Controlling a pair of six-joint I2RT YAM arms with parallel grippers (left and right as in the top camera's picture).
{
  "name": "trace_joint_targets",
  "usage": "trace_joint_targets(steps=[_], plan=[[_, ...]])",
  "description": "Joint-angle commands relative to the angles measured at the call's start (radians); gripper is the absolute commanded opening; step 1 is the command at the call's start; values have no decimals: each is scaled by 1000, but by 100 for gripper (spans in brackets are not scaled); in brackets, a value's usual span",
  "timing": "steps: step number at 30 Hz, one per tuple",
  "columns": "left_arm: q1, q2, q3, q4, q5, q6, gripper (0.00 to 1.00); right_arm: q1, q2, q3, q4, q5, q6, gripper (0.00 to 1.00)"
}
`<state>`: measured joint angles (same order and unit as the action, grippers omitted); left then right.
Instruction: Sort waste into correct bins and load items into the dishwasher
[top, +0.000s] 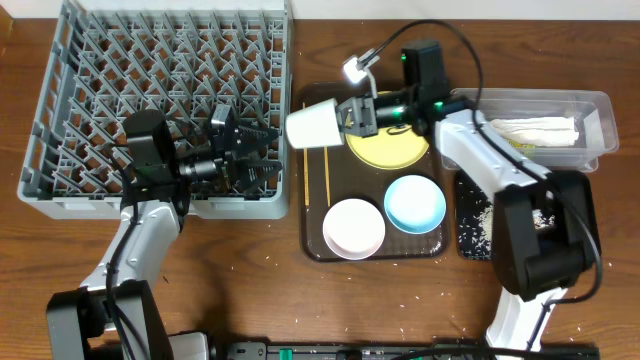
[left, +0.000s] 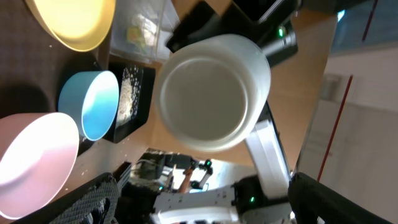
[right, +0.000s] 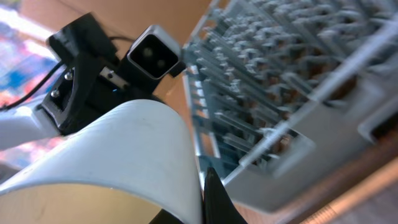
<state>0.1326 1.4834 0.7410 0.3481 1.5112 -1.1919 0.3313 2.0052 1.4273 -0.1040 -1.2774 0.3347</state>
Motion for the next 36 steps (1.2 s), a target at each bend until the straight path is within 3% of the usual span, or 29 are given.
trace_joint_targets(steps=[1, 26, 32, 36], plan=[[-5, -2, 11, 6, 50, 100, 88, 45, 17, 10, 50, -119, 35, 1], [-5, -2, 11, 62, 37, 100, 86, 146, 39, 10, 94, -5, 104, 1], [-5, -2, 11, 63, 42, 101, 78, 149, 39, 10, 94, 32, 107, 1], [-5, -2, 11, 62, 49, 119, 67, 149, 39, 10, 93, 31, 107, 1]])
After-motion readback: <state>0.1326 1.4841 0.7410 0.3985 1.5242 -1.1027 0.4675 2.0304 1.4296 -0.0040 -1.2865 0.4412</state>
